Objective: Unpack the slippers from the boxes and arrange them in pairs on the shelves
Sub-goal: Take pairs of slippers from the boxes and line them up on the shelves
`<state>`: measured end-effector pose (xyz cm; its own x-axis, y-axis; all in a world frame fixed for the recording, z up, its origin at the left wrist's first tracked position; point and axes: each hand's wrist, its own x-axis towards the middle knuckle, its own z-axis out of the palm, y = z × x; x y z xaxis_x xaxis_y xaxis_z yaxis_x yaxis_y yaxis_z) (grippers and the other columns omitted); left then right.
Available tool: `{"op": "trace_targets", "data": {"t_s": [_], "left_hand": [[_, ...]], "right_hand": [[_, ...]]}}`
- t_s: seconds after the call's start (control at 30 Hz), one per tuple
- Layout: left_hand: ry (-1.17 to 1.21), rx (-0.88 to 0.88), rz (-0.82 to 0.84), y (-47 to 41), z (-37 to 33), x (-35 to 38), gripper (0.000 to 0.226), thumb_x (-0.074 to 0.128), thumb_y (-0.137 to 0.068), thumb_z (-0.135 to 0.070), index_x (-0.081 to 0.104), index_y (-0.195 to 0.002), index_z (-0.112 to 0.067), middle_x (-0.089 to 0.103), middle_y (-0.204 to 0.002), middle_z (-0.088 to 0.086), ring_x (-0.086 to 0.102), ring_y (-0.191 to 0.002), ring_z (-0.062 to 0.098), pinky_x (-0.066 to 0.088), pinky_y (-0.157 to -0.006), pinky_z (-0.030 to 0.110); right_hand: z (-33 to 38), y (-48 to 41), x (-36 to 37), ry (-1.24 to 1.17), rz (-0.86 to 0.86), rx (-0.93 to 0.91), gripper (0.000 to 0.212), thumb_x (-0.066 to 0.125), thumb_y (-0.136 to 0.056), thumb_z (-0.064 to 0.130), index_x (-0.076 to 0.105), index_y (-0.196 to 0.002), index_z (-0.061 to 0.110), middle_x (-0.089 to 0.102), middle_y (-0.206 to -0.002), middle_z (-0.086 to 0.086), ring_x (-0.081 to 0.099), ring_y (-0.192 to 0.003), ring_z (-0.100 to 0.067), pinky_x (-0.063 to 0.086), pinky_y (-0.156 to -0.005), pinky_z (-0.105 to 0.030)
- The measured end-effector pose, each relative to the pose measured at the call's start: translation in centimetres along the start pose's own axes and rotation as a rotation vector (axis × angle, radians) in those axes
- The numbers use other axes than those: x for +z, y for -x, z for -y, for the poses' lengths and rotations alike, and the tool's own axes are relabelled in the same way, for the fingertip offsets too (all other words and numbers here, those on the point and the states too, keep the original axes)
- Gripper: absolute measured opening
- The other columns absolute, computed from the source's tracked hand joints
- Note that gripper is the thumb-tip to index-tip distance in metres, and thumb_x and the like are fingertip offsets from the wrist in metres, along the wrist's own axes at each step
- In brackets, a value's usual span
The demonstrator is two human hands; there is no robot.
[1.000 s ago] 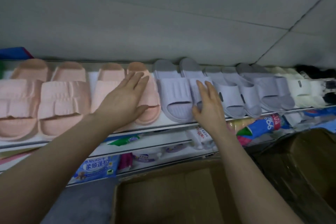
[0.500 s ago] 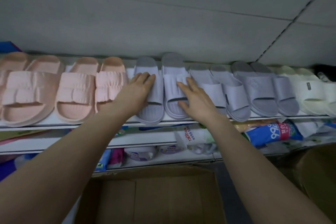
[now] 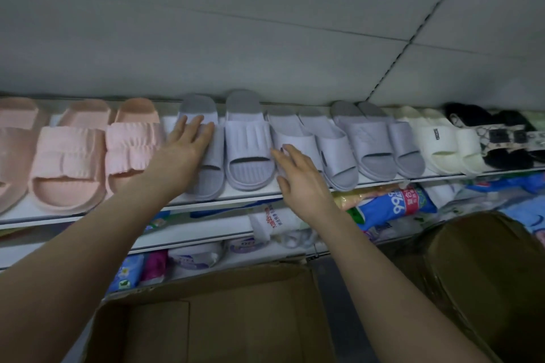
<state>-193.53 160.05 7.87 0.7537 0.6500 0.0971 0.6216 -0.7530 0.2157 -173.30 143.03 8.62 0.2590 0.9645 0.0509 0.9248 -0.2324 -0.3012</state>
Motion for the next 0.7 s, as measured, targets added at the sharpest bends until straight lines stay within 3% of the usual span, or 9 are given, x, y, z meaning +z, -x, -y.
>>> {"op": "trace_targets", "data": {"t_s": [0.13, 0.2, 0.3, 0.4, 0.47, 0.53, 0.7], "left_hand": [[0.039, 0.123, -0.123, 0.6, -5.0, 0.4, 0.08, 0.063, -0.063, 0.013, 0.041, -0.139, 0.006, 0.038, -0.145, 0.03, 0.034, -0.134, 0.051, 0.032, -0.106, 0.056], [0.046, 0.171, -0.11, -0.2, -8.2, 0.9, 0.077, 0.068, -0.067, 0.007, 0.041, -0.14, 0.004, 0.039, -0.146, 0.027, 0.038, -0.133, 0.047, 0.034, -0.107, 0.053], [0.02, 0.175, -0.076, -2.6, -13.0, 2.4, 0.084, 0.08, -0.071, -0.01, 0.038, -0.143, 0.003, 0.039, -0.146, 0.026, 0.041, -0.132, 0.043, 0.035, -0.108, 0.048], [-0.023, 0.059, -0.043, -5.7, -17.1, 3.5, 0.094, 0.076, -0.079, -0.018, 0.018, -0.151, -0.002, 0.021, -0.156, 0.022, 0.025, -0.142, 0.041, 0.024, -0.115, 0.044], [-0.047, -0.07, 0.043, -7.3, -18.8, 4.0, 0.081, 0.056, -0.092, -0.007, 0.003, -0.153, -0.005, 0.007, -0.16, 0.018, 0.013, -0.145, 0.04, 0.015, -0.117, 0.043], [-0.069, -0.131, 0.054, -8.3, -19.8, 4.6, 0.072, 0.042, -0.094, 0.001, 0.001, -0.152, -0.004, 0.01, -0.159, 0.018, 0.018, -0.142, 0.043, 0.015, -0.117, 0.043], [-0.037, -0.14, 0.043, -8.7, -20.3, 5.6, 0.077, 0.048, -0.089, 0.008, 0.008, -0.153, -0.008, 0.014, -0.159, 0.012, 0.019, -0.144, 0.036, 0.012, -0.118, 0.035]], "right_hand": [[-6.0, 3.3, -2.0, 0.048, -0.152, 0.099, 0.065, 0.057, -0.088, 0.006, 0.037, -0.149, 0.017, 0.034, -0.152, -0.016, 0.037, -0.135, -0.036, 0.04, -0.107, -0.045], [-9.2, 3.6, -3.1, 0.061, -0.103, 0.155, 0.071, 0.061, -0.088, 0.008, 0.031, -0.152, 0.018, 0.028, -0.156, -0.016, 0.03, -0.14, -0.037, 0.036, -0.111, -0.048], [-13.2, 2.2, -4.9, 0.069, 0.024, 0.131, 0.086, 0.069, -0.087, 0.022, 0.017, -0.156, 0.025, 0.012, -0.163, -0.01, 0.016, -0.148, -0.03, 0.024, -0.117, -0.041], [-15.4, -0.7, -6.5, 0.086, 0.105, 0.009, 0.098, 0.075, -0.082, 0.03, 0.01, -0.156, 0.029, 0.006, -0.164, -0.005, 0.011, -0.149, -0.026, 0.023, -0.118, -0.039], [-16.5, -2.6, -6.9, 0.12, 0.17, -0.068, 0.103, 0.077, -0.08, 0.034, 0.009, -0.156, 0.029, 0.006, -0.164, -0.003, 0.012, -0.149, -0.026, 0.023, -0.119, -0.04], [-17.5, -4.0, -6.7, 0.136, 0.256, -0.118, 0.103, 0.078, -0.079, 0.037, 0.009, -0.157, 0.028, 0.009, -0.164, -0.001, 0.011, -0.149, -0.027, 0.02, -0.12, -0.039], [-19.0, -5.5, -6.3, 0.12, 0.212, -0.159, 0.095, 0.074, -0.081, 0.041, 0.018, -0.154, 0.021, 0.033, -0.151, -0.007, 0.027, -0.139, -0.031, 0.028, -0.112, -0.038]]}}
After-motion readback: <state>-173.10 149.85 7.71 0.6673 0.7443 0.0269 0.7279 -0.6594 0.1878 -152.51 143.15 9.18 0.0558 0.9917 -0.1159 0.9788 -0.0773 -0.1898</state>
